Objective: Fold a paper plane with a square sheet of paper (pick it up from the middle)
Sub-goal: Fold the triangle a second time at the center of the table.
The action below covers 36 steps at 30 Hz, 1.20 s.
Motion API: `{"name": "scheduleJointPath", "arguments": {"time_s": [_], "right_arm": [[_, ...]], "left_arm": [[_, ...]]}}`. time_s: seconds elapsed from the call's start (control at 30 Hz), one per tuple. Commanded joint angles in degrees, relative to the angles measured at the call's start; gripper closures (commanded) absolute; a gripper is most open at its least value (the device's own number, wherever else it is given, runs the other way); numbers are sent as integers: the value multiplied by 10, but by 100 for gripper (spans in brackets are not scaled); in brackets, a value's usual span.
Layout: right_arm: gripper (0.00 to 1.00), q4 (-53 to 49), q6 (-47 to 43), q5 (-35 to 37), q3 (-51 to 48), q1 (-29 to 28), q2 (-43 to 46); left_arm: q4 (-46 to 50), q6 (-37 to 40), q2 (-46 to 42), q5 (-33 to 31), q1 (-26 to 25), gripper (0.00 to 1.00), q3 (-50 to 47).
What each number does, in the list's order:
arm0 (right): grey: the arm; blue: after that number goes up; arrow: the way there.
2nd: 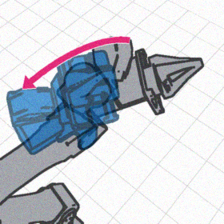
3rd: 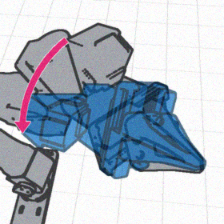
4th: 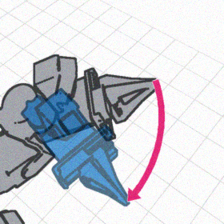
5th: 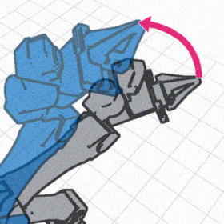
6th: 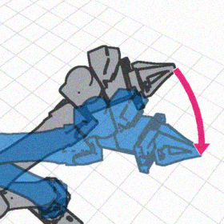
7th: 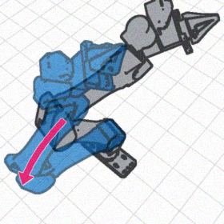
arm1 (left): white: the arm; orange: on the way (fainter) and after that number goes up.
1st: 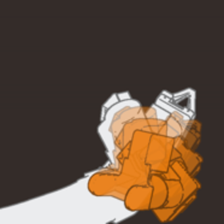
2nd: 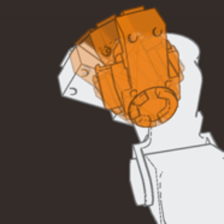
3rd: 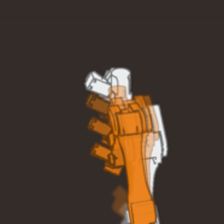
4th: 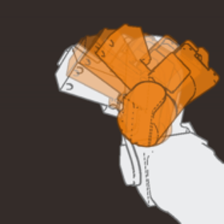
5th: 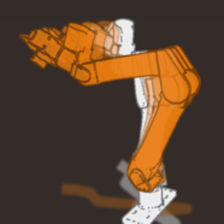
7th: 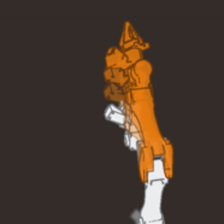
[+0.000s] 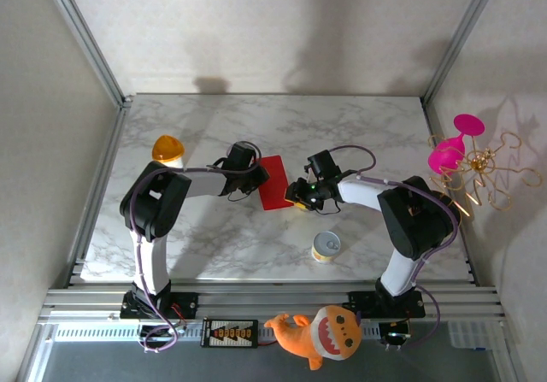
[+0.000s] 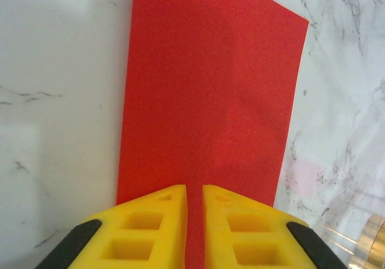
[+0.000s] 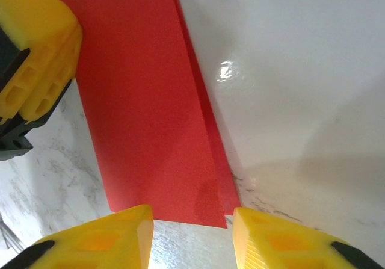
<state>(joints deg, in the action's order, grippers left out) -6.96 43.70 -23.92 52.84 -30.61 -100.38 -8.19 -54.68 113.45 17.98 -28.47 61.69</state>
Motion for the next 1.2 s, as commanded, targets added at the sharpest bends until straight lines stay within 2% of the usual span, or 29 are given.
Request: {"name": "scheduleJointPath", "arguments": {"time_s": [0.0, 0.47, 0.77, 0.97, 1.17], "right_arm": [[61, 11, -4, -22, 9, 4, -15], [68, 67, 21, -31, -6, 7, -20], [75, 43, 7, -6, 3, 10, -15], [83, 39, 6, -7, 5, 10, -13], [98, 30, 5, -6, 3, 10, -9]], "left_arm": [[40, 8, 24, -15, 0, 85, -22], [42, 17, 24, -11, -2, 85, -16], [48, 32, 25, -6, -3, 85, -7], [48, 36, 28, -1, -4, 85, -1], [40, 46, 19, 6, -4, 85, 7]]}}
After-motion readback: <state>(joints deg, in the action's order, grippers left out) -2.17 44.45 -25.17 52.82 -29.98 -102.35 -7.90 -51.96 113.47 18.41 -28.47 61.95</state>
